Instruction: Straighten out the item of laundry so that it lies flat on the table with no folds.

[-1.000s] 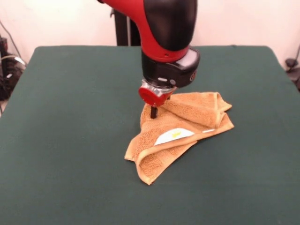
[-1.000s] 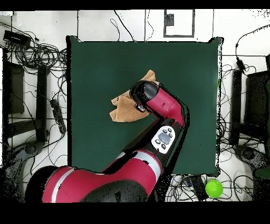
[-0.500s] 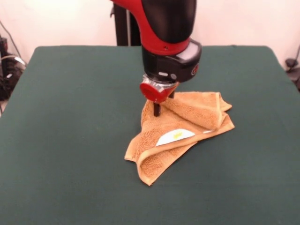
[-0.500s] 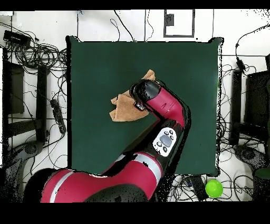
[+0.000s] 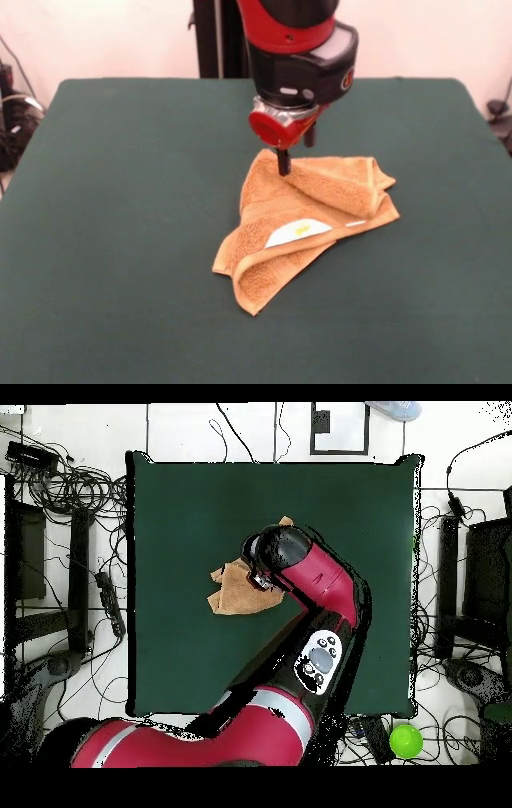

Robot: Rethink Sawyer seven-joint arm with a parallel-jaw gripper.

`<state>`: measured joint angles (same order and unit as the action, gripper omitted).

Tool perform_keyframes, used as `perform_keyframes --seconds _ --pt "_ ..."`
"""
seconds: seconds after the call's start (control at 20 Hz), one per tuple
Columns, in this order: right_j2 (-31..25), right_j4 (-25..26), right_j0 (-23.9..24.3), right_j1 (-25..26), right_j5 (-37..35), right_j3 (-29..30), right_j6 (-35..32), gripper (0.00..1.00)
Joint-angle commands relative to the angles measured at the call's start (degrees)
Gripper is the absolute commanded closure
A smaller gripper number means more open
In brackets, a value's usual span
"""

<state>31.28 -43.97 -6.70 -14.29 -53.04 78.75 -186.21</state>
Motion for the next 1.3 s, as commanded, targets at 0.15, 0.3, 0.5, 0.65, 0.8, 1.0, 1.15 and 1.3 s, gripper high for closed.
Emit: perform_keyframes --seconds 0.15,0.3,0.5,0.65,0.8,1.0,1.15,1.3 --pt "-7.6 -4.4 -1.6 3.8 -1.8 1.0 -20.3 0.00" --pt "-7.1 -4.8 -2.4 6.0 1.7 0.4 -21.0 0.00" --pt "-6.3 -5.5 -3.1 8.7 4.2 -1.3 -22.4 0.00" --pt "-7.2 -7.8 -3.2 9.8 7.4 -1.4 -22.9 0.00" --pt "-8.8 -10.8 -3.2 10.1 10.9 -0.9 -22.2 0.00" --pt "-9.8 -13.1 -3.4 10.1 12.7 -0.8 -21.9 0.00" --pt "-11.1 -15.1 -3.5 10.0 14.8 -0.3 -20.9 0.00" --pt "-12.8 -17.7 -3.6 9.6 16.7 0.1 -20.2 0.00"
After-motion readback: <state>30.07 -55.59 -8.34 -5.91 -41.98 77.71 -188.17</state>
